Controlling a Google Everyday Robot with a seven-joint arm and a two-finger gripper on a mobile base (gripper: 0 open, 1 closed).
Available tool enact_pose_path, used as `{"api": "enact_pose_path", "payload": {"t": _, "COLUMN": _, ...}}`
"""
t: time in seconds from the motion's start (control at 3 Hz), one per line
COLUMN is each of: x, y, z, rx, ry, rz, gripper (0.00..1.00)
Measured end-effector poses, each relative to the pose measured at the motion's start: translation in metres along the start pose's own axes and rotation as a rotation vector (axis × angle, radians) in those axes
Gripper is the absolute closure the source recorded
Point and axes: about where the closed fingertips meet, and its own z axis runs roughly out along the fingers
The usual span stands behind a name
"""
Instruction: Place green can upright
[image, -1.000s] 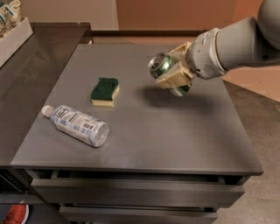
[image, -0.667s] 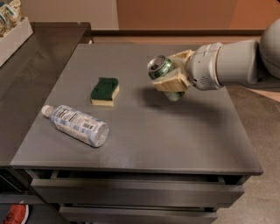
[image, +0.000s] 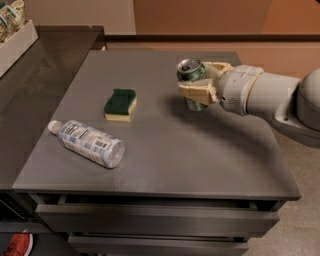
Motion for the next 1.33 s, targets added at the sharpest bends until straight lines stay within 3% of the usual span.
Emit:
{"api": "enact_pose_path", "payload": {"t": 0.33, "x": 0.0033, "y": -0.0105, "z": 0.0007, "rx": 0.046, "ry": -0.082, "rz": 0.081, "gripper": 1.0}}
{"api": "enact_pose_path", "payload": {"t": 0.67, "x": 0.0065, "y": -0.017, "z": 0.0022, "rx": 0.056, "ry": -0.144, "rz": 0.138, "gripper": 1.0}}
{"api": "enact_pose_path", "payload": {"t": 1.33, "x": 0.0113, "y": -0.0168, "z": 0.007, "rx": 0.021, "ry": -0.197, "rz": 0.195, "gripper": 1.0}}
